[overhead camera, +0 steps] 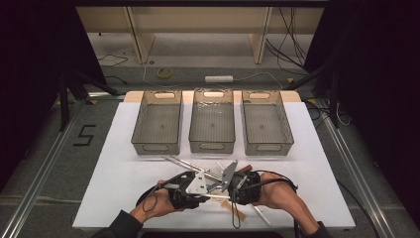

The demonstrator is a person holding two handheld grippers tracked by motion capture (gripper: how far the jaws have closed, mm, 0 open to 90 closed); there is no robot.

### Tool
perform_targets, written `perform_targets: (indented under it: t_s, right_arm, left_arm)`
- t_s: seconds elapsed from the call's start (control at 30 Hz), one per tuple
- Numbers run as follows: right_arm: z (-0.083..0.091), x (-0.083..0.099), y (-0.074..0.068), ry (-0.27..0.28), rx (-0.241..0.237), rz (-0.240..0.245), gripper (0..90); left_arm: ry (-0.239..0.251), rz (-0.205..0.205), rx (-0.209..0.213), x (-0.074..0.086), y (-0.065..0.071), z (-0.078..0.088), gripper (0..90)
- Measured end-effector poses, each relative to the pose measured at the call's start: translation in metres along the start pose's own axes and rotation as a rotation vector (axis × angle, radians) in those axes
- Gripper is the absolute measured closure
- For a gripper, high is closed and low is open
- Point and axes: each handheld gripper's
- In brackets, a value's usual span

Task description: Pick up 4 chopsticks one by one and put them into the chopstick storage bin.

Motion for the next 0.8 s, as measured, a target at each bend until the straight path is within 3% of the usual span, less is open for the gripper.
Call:
perform_targets:
  t_s: [0.13, 0.2, 0.23, 0.27, 0.33, 0.37, 0.4, 0.5, 0.57, 0.63, 0.7, 0.8]
  right_arm:
    - [0.002, 0.003, 0.003, 0.017, 0.016, -0.013, 77.8]
    - [0.009, 0.007, 0.008, 0.053, 0.01, -0.058, 71.7]
    - [0.009, 0.007, 0.008, 0.053, 0.01, -0.058, 71.7]
    - [0.015, 0.012, 0.012, 0.105, 0.018, -0.096, 67.9]
    - [0.022, 0.017, 0.014, 0.158, 0.032, -0.129, 59.4]
    - [0.022, 0.017, 0.014, 0.158, 0.032, -0.129, 59.4]
    - [0.028, 0.022, 0.016, 0.196, 0.041, -0.193, 54.3]
    - [0.034, 0.031, 0.018, 0.27, 0.071, -0.258, 46.0]
    - [0.034, 0.034, 0.018, 0.294, 0.085, -0.275, 44.0]
    - [0.035, 0.043, 0.017, 0.372, 0.115, -0.319, 40.7]
    - [0.034, 0.046, 0.017, 0.398, 0.12, -0.329, 40.5]
    - [0.032, 0.057, 0.017, 0.452, 0.16, -0.386, 39.2]
  left_arm:
    - [-0.003, -0.028, 0.059, 0.0, 0.004, 0.0, 84.0]
    - [-0.003, -0.016, 0.071, 0.0, 0.003, 0.001, 85.1]
    - [-0.014, -0.015, 0.066, 0.001, 0.003, 0.001, 85.1]
    - [-0.016, -0.009, 0.055, 0.002, 0.002, 0.001, 85.2]
    - [-0.014, 0.008, 0.044, 0.004, -0.001, 0.002, 85.2]
    - [-0.012, 0.015, 0.037, 0.005, -0.003, 0.003, 85.2]
    - [-0.006, 0.029, 0.028, 0.005, -0.005, 0.005, 85.3]
    - [0.009, 0.064, -0.004, 0.006, -0.009, 0.01, 85.3]
    - [0.015, 0.086, -0.029, 0.008, -0.011, 0.012, 85.3]
    - [0.02, 0.109, -0.049, 0.009, -0.014, 0.014, 85.3]
    - [0.029, 0.14, -0.067, 0.01, -0.016, 0.016, 85.3]
    - [0.041, 0.185, -0.09, 0.012, -0.021, 0.02, 85.3]
Point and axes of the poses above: each handheld gripper's, and its own axes: z roughly backward along the jaws, x roughly out of its underside, y roughly to its right
